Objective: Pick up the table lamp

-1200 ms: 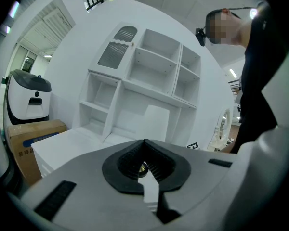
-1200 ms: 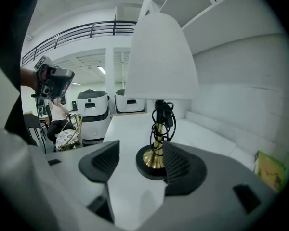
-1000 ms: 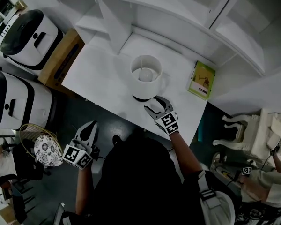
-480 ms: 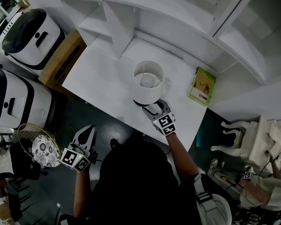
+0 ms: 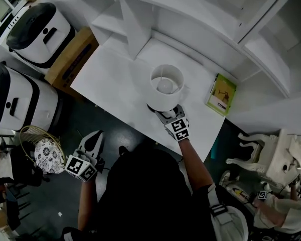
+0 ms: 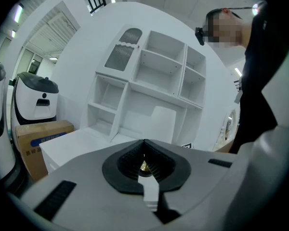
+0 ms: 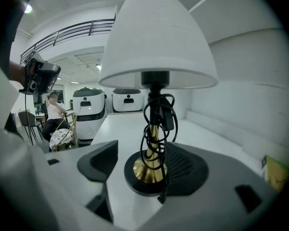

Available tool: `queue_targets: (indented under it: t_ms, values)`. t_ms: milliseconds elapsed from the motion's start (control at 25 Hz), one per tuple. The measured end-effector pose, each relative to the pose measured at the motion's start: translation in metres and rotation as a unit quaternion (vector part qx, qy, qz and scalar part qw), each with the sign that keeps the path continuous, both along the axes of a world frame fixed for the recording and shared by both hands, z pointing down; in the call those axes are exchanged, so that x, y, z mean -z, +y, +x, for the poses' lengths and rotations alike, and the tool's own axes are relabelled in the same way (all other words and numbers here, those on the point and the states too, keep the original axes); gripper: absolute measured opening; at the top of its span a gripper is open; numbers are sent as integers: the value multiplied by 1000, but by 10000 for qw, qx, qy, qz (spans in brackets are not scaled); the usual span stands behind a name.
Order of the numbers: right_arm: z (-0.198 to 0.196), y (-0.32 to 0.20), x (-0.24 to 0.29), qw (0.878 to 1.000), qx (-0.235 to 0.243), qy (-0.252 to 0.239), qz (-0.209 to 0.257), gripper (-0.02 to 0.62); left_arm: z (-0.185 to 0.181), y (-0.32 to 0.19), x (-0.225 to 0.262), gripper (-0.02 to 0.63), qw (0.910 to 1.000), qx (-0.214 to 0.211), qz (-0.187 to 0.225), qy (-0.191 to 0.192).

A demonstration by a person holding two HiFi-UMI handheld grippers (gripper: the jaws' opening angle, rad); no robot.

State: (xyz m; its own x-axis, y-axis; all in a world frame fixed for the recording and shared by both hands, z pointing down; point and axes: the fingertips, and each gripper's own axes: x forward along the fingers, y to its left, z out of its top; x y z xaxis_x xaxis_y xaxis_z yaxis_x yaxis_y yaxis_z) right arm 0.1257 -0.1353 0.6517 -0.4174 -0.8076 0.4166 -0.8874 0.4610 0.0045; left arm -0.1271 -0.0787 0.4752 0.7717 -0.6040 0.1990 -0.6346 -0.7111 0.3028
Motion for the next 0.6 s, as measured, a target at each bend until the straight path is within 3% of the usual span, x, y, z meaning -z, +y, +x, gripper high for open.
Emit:
queue_targets:
  t_ms: [600]
  values:
    - [3, -25, -7, 9996, -211, -26, 158, 296, -7, -10, 1, 11, 9999, 137, -21, -22]
